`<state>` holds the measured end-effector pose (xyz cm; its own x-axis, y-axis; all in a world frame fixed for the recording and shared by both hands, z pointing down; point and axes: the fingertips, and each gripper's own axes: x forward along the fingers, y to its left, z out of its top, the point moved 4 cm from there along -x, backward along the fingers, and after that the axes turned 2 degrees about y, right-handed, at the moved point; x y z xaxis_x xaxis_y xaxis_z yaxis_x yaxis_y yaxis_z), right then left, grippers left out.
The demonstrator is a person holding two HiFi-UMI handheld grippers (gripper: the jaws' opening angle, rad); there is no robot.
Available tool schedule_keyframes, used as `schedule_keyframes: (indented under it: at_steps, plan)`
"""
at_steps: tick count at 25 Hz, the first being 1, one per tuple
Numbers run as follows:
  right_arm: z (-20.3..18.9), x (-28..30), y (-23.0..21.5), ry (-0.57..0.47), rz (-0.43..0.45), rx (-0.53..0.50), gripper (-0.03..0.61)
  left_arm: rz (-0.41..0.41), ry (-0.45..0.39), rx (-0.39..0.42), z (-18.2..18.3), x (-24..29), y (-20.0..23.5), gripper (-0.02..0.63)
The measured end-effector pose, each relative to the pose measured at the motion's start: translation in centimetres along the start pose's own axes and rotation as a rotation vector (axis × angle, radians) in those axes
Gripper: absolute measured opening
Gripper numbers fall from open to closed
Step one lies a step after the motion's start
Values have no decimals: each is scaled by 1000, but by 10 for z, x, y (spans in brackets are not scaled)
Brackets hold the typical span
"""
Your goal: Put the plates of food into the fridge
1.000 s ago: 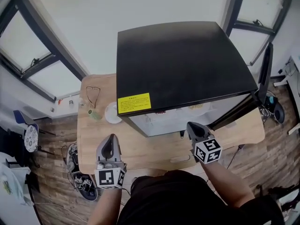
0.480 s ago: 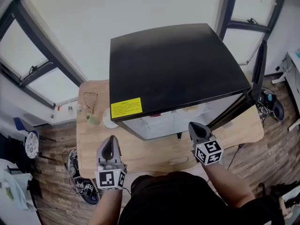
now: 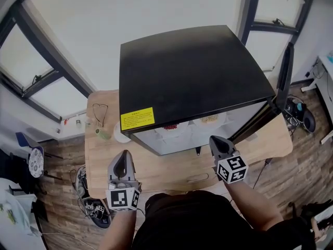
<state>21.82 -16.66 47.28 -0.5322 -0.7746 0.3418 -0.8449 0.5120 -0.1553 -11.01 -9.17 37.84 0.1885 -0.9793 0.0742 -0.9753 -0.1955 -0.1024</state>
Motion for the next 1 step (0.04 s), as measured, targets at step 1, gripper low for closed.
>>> schedule_keyframes:
  at_steps: [1]
  plan:
    - [0,-1,0,1,-1,0,21,0,1,0,0,-1,0,5]
